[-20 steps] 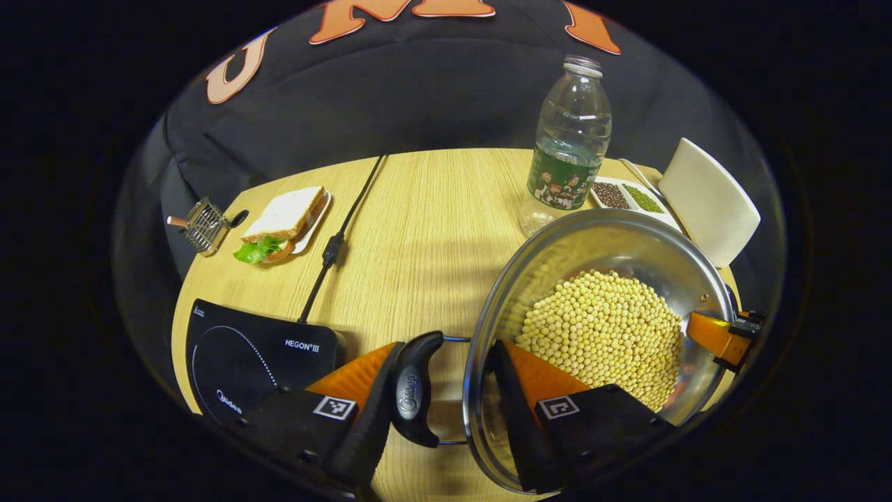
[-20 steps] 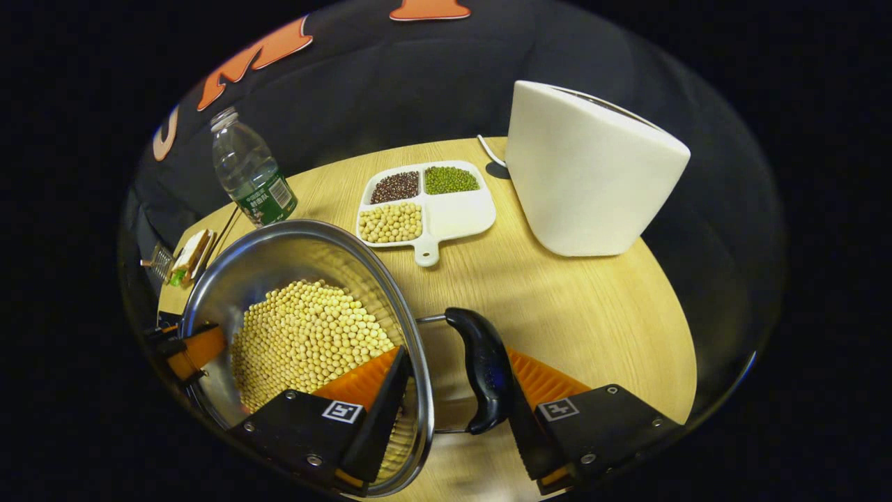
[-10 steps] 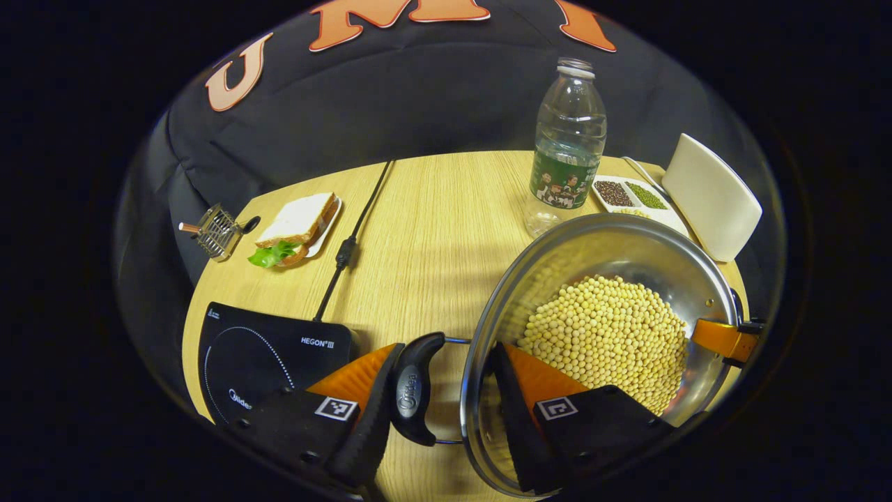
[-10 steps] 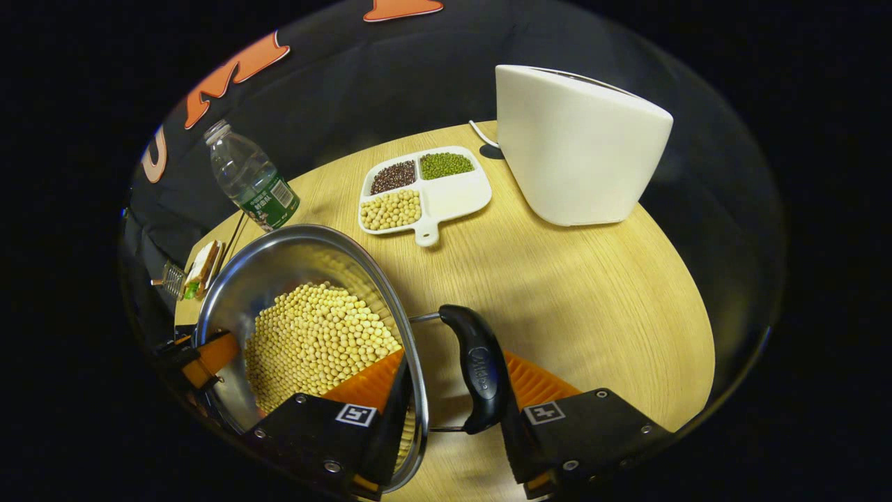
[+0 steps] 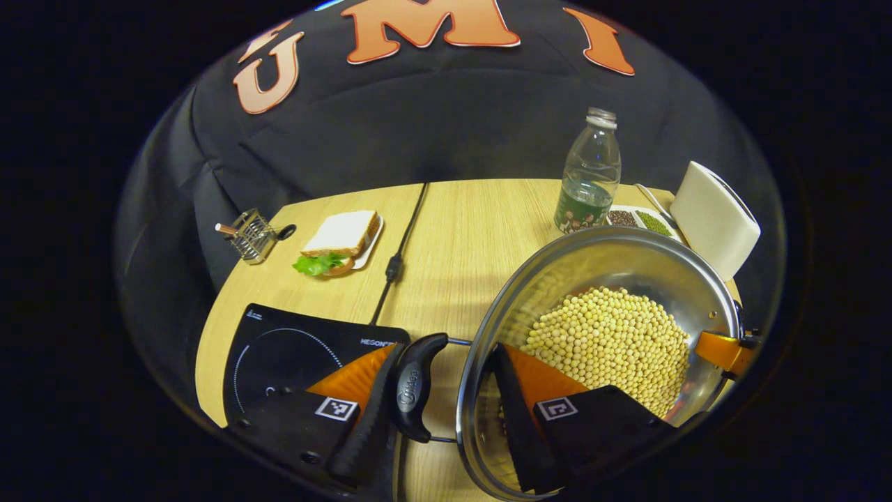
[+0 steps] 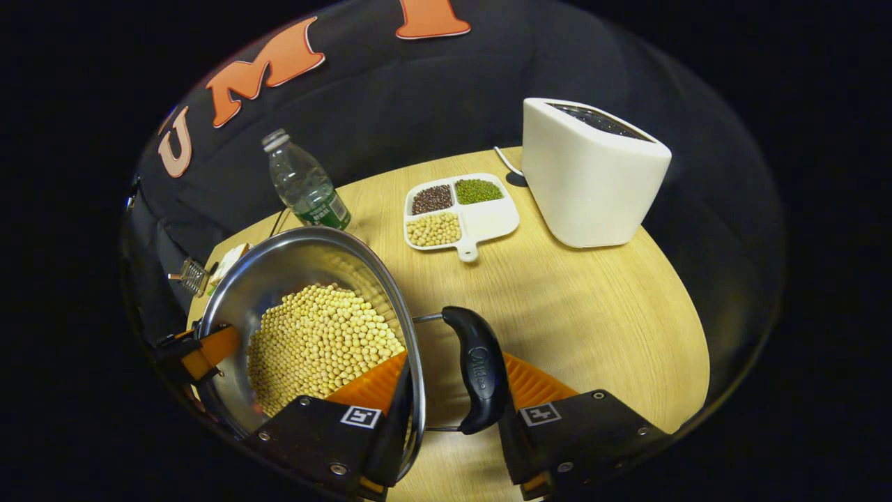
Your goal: First push the handle of the pot to place it horizontally, then grasp the pot with both hands and set it on the induction cooktop.
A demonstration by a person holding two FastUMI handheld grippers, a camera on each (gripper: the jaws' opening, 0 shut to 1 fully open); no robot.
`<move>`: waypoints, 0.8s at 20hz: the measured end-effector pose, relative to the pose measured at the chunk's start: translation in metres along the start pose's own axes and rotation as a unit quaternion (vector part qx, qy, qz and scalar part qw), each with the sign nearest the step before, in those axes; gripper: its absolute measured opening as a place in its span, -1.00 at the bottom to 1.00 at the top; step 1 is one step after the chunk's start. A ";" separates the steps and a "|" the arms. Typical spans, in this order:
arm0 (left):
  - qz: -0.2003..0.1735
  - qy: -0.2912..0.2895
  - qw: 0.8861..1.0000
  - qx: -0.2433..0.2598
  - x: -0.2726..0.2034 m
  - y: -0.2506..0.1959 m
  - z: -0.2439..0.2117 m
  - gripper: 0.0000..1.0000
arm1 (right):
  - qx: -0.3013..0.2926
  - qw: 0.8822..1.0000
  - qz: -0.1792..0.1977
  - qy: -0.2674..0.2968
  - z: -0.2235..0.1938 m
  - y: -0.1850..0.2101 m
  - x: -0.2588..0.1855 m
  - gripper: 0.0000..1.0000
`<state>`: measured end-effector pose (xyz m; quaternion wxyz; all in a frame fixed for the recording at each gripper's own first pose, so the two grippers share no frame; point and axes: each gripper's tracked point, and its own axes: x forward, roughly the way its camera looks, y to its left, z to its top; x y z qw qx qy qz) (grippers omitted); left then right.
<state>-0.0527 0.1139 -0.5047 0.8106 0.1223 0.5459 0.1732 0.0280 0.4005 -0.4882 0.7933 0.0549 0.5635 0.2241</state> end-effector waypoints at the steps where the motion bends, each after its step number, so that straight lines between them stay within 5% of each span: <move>1: 0.003 -0.004 1.000 -0.008 -0.006 0.005 0.002 0.58 | -0.005 1.000 0.005 -0.008 0.002 0.005 -0.007 0.16; 16: 0.047 -0.032 0.996 -0.067 -0.070 0.068 0.009 0.55 | -0.074 0.994 0.057 -0.055 0.005 0.120 -0.076 0.15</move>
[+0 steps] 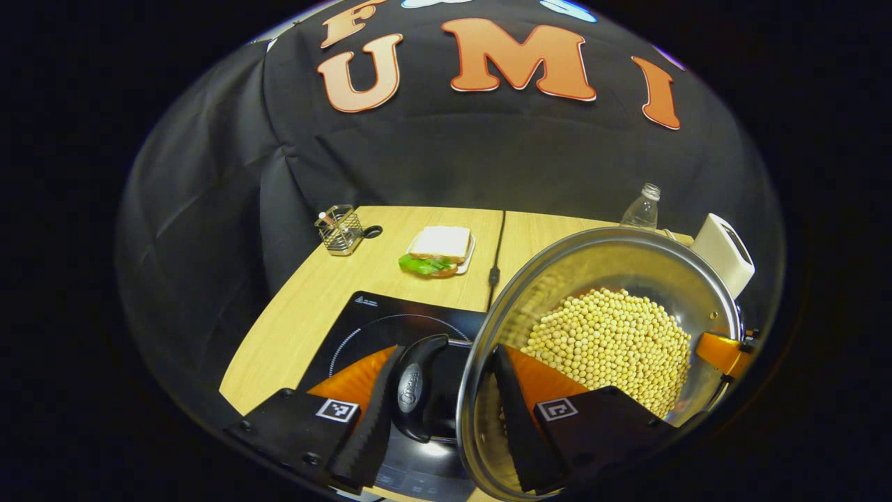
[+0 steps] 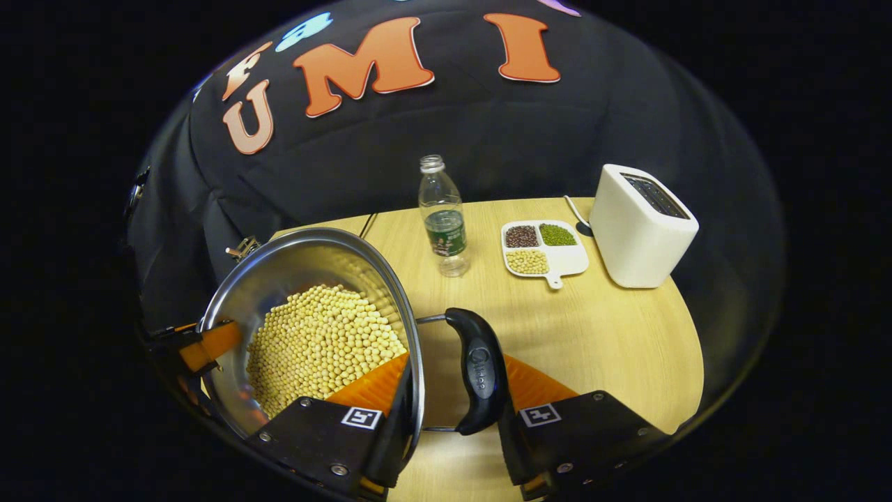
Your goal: First push the handle of the pot to place it horizontally, then grasp the pot with both hands and set it on the induction cooktop.
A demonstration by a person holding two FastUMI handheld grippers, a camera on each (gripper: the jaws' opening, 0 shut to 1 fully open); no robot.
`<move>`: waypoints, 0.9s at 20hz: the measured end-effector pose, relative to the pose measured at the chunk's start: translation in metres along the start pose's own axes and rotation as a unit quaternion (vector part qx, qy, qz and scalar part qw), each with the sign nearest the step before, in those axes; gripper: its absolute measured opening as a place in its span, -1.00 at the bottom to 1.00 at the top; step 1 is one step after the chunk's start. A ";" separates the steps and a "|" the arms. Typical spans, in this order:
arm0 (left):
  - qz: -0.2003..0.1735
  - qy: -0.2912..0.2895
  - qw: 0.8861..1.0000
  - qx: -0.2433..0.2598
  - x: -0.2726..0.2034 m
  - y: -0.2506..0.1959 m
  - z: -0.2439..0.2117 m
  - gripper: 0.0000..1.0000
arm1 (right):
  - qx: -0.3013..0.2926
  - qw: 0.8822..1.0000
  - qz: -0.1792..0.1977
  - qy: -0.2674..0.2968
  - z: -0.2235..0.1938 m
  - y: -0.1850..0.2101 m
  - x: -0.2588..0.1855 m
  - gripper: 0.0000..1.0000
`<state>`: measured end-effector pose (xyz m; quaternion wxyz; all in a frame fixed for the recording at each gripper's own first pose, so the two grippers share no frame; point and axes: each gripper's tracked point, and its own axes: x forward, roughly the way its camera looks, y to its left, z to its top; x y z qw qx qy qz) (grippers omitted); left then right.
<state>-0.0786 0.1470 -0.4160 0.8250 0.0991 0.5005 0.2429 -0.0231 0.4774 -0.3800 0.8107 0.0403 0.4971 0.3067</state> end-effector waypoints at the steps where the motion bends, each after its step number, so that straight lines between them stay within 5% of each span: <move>1: 0.001 -0.002 1.000 -0.002 -0.003 0.002 0.001 0.57 | -0.001 1.000 0.000 0.000 0.000 0.013 -0.003 0.15; 18: 0.007 -0.007 1.000 -0.015 -0.001 0.013 -0.005 0.55 | -0.017 1.000 0.008 -0.003 -0.005 0.145 0.007 0.15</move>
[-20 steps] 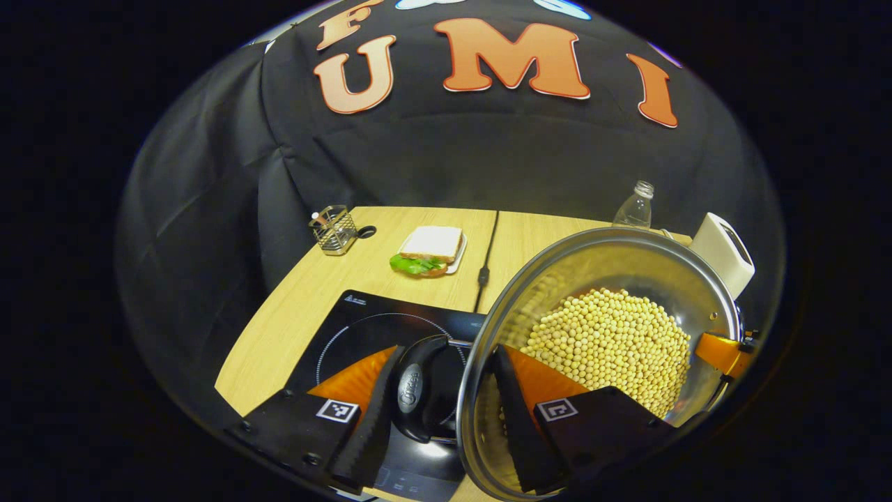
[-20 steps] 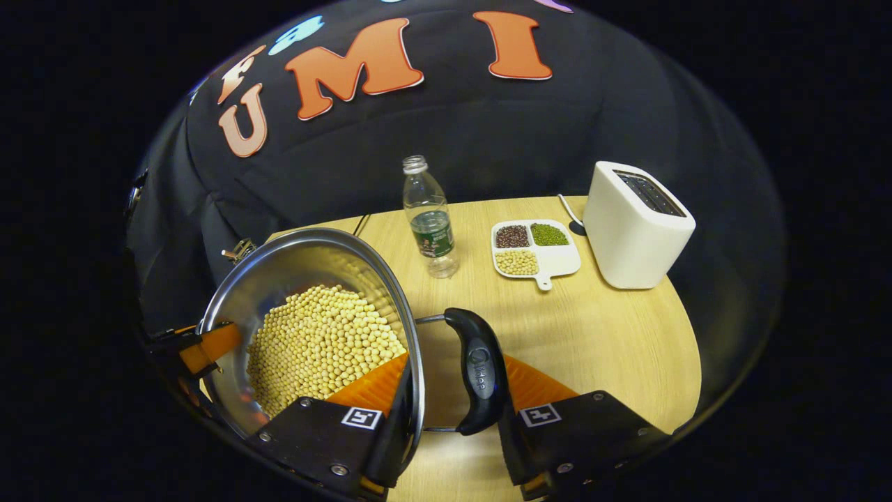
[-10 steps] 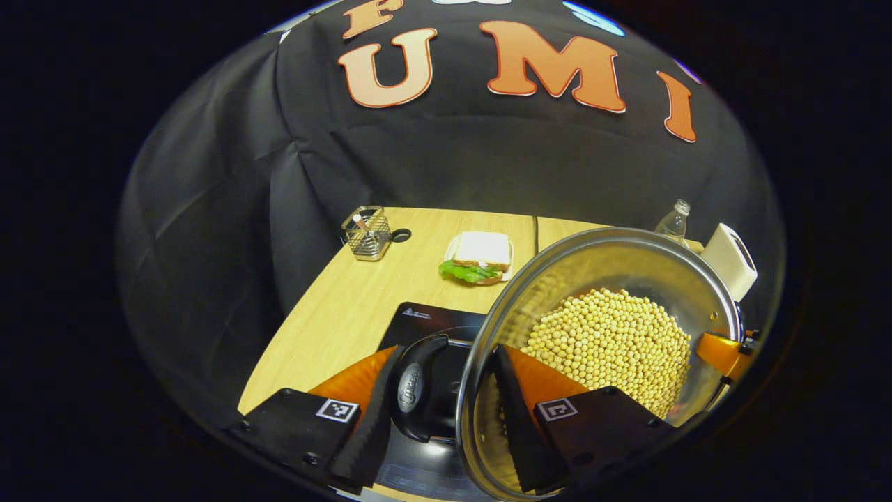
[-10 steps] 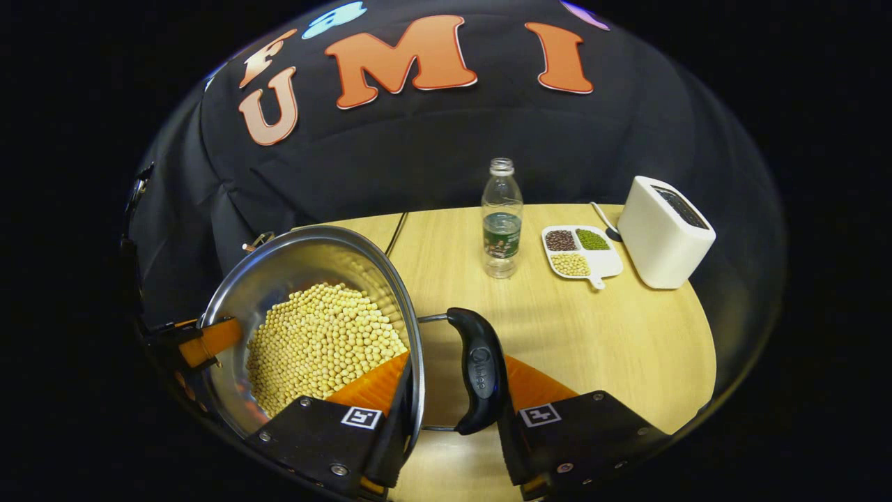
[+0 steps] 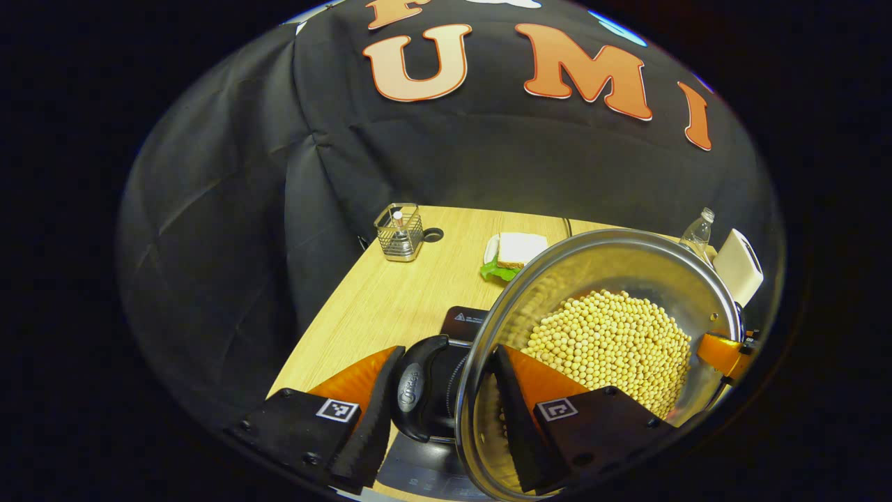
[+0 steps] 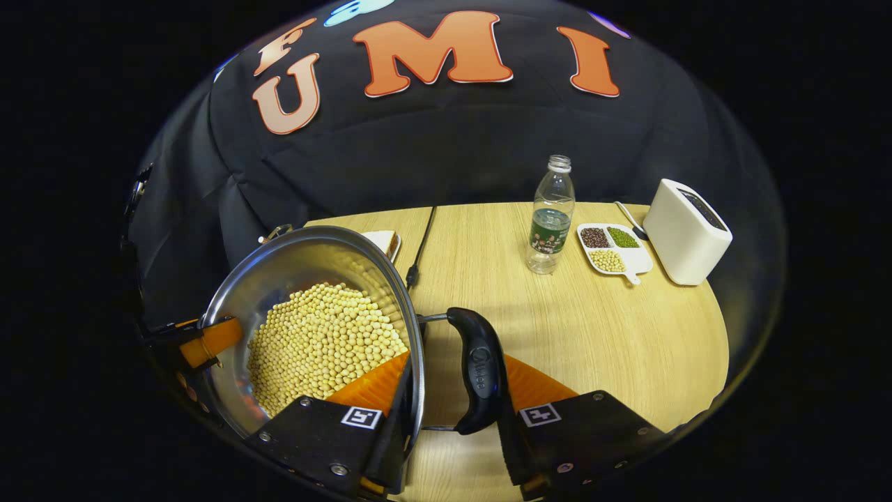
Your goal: First push the handle of the pot to place it horizontally, then grasp the pot with both hands and set it on the induction cooktop.
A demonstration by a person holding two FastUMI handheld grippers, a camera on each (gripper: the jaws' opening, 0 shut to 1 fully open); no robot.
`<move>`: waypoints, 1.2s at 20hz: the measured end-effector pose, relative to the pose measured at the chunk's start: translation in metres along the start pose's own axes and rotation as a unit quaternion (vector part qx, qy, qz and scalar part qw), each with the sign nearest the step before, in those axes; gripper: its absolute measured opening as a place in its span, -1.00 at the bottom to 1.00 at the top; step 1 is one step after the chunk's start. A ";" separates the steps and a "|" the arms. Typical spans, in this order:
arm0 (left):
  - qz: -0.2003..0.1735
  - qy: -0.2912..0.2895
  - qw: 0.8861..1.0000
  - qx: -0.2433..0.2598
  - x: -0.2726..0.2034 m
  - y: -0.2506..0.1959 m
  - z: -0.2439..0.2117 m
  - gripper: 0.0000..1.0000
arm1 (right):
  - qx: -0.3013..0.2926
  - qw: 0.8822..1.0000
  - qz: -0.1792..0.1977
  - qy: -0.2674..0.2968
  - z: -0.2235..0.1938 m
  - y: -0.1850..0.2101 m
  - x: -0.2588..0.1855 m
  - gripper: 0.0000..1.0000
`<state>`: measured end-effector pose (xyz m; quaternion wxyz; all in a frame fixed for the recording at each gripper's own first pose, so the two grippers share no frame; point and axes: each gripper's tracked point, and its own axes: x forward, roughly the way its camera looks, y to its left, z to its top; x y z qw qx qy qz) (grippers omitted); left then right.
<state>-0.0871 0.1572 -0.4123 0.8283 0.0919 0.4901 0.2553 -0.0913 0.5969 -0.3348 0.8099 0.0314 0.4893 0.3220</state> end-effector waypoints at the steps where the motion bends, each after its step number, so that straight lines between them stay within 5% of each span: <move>1: 0.000 -0.002 1.000 -0.002 -0.002 0.001 0.000 0.56 | 0.001 1.000 0.001 -0.001 0.001 0.004 0.001 0.15; 9: 0.001 -0.009 1.000 -0.013 -0.002 0.000 -0.001 0.56 | -0.003 1.000 0.004 -0.004 -0.001 0.050 0.003 0.15; 24: -0.025 0.037 0.999 0.008 0.022 -0.005 0.007 0.57 | 0.005 0.999 -0.033 0.042 -0.028 0.052 0.036 0.15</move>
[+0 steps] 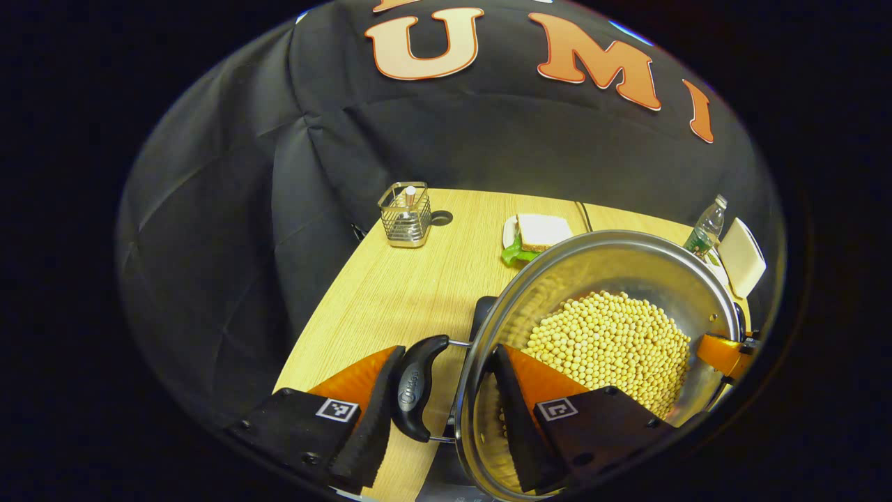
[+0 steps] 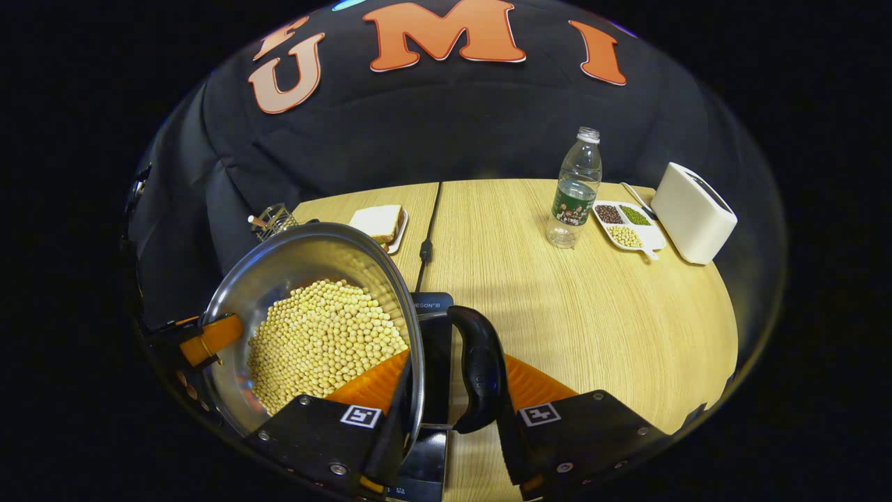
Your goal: First push the handle of the pot to place it horizontally, then grasp the pot with both hands and set it on the induction cooktop.
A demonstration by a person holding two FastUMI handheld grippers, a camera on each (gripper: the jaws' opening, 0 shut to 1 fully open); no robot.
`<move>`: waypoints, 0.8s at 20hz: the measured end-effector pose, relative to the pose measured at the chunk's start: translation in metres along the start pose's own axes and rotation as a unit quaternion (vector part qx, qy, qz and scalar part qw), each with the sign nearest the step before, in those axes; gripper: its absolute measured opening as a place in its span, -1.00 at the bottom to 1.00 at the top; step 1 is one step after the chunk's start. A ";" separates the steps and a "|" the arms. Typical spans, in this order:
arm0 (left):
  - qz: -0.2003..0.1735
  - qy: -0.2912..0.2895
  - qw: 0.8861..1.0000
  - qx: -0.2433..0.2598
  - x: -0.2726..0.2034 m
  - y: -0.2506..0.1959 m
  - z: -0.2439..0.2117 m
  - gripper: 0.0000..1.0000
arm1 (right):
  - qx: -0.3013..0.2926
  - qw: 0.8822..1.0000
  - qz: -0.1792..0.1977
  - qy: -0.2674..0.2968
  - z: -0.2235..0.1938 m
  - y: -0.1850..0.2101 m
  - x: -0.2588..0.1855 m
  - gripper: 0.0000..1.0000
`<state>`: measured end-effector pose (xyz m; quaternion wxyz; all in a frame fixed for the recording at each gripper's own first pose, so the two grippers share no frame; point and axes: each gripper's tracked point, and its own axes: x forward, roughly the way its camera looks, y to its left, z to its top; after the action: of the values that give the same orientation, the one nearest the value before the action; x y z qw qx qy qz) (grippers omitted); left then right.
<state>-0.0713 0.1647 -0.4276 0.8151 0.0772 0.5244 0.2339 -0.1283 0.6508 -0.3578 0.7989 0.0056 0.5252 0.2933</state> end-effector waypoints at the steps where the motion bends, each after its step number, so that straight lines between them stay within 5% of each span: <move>1: 0.000 0.003 1.000 -0.001 0.000 0.000 -0.001 0.57 | -0.001 1.000 0.000 0.004 -0.003 0.001 0.002 0.07; 16: -0.002 0.020 1.000 0.014 0.002 -0.002 0.010 0.57 | 0.014 0.999 -0.003 0.036 -0.015 0.002 0.037 0.17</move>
<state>-0.0610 0.1647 -0.4260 0.8034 0.0832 0.5443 0.2266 -0.1315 0.6654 -0.3944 0.7800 0.0041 0.5577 0.2837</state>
